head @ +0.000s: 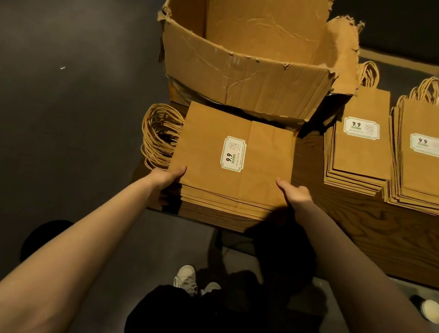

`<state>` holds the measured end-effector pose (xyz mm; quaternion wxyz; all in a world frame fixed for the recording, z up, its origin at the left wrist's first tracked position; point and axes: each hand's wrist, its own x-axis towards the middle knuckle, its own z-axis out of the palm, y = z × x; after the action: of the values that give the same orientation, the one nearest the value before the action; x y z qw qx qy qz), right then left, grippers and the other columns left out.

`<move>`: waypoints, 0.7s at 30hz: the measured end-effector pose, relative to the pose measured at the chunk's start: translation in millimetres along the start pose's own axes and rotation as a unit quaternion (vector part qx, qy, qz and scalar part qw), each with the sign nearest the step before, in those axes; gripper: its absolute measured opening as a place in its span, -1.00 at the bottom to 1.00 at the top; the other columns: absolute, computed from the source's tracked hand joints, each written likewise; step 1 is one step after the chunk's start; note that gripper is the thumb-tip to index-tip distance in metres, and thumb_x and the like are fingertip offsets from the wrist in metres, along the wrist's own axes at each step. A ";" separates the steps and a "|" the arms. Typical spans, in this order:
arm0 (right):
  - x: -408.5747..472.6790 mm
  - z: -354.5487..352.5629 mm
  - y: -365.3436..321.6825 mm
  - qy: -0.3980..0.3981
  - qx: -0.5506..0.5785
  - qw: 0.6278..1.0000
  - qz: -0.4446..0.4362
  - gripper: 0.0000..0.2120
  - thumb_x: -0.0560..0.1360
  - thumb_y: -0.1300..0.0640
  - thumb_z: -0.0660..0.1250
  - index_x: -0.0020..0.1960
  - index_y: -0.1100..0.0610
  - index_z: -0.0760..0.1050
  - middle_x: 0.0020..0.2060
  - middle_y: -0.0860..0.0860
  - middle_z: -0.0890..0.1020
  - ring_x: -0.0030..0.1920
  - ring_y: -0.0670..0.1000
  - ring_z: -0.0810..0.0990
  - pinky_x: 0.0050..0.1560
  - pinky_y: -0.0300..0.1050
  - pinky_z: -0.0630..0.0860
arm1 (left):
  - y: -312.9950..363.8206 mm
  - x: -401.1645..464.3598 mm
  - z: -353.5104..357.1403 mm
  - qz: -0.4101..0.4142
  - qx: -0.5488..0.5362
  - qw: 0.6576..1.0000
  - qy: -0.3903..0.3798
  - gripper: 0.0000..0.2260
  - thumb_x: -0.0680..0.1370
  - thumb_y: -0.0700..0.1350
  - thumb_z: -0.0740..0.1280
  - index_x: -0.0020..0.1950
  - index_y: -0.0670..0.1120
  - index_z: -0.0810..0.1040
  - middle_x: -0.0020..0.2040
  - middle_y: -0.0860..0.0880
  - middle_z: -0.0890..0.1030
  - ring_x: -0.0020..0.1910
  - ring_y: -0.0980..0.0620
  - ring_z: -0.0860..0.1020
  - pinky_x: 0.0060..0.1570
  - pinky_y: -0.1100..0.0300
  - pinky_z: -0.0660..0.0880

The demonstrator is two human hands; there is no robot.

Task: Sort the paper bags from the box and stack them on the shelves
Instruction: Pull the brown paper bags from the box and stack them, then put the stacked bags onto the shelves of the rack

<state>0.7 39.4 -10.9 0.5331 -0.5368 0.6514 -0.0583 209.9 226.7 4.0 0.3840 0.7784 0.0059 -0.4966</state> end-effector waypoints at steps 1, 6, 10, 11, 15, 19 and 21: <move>0.2 0.3 0.7 -0.002 0.006 1.000 0.007 -0.29 0.54 -0.05 0.30 0.49 0.32 0.09 0.46 0.20 0.23 0.44 0.21 0.24 0.36 0.03 0.24 | -1.1 0.2 0.3 -0.001 -0.005 1.000 0.002 -0.50 0.52 0.12 0.32 0.31 -0.20 0.39 0.23 -0.17 0.51 0.20 -0.19 0.47 0.09 -0.06 0.40; -1.9 9.4 0.9 -0.017 -0.034 0.999 0.035 -0.23 0.47 -0.17 0.34 0.48 0.24 0.16 0.46 0.18 0.22 0.42 0.22 0.24 0.39 0.11 0.27 | -4.3 4.6 -0.7 0.004 -0.029 1.000 0.012 -0.42 0.48 0.12 0.37 0.36 -0.18 0.36 0.31 -0.18 0.47 0.28 -0.21 0.44 0.28 -0.13 0.37; -2.5 14.8 -3.2 0.013 -0.104 0.994 0.016 -0.27 0.51 -0.19 0.26 0.48 0.24 0.18 0.46 0.18 0.19 0.44 0.20 0.16 0.35 0.03 0.24 | -4.2 2.9 2.6 0.006 -0.054 0.998 0.023 -0.50 0.50 0.08 0.36 0.32 -0.17 0.37 0.27 -0.18 0.49 0.25 -0.20 0.46 0.23 -0.11 0.41; -0.2 14.9 -3.8 0.005 -0.095 0.995 0.013 -0.27 0.51 -0.17 0.28 0.47 0.26 0.18 0.45 0.18 0.22 0.43 0.20 0.20 0.34 0.03 0.26 | -3.5 1.8 3.9 0.005 -0.060 0.998 0.022 -0.53 0.51 0.06 0.35 0.31 -0.17 0.38 0.26 -0.18 0.50 0.24 -0.20 0.47 0.20 -0.09 0.43; 0.7 10.6 -2.2 -0.027 -0.031 0.999 0.015 -0.21 0.45 -0.13 0.38 0.48 0.28 0.16 0.44 0.16 0.26 0.40 0.19 0.29 0.32 0.02 0.30 | -1.2 -1.2 4.2 0.005 -0.076 0.997 0.020 -0.57 0.53 0.03 0.34 0.29 -0.18 0.39 0.22 -0.19 0.53 0.16 -0.19 0.52 0.18 -0.08 0.45; -6.6 6.1 0.4 -0.097 -0.015 0.994 0.046 -0.08 0.35 -0.24 0.43 0.50 0.20 0.15 0.44 0.14 0.29 0.38 0.20 0.33 0.35 0.10 0.33 | 1.2 -5.7 0.7 0.013 -0.117 0.992 0.053 -0.49 0.52 0.00 0.36 0.38 -0.19 0.31 0.25 -0.20 0.50 0.19 -0.18 0.51 0.16 -0.05 0.48; -12.1 6.6 1.7 -0.141 -0.005 0.989 0.051 -0.07 0.27 -0.31 0.45 0.45 0.17 0.26 0.30 0.13 0.44 0.11 0.12 0.56 0.04 0.00 0.55 | 1.5 -10.3 1.2 0.018 -0.174 0.982 0.072 -0.49 0.53 -0.03 0.36 0.39 -0.19 0.29 0.24 -0.20 0.51 0.16 -0.18 0.53 0.02 -0.03 0.52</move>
<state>2.9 52.7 -7.2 0.6193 -0.5079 0.5968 0.0485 204.3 228.8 12.6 0.5207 0.7333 0.1059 -0.4242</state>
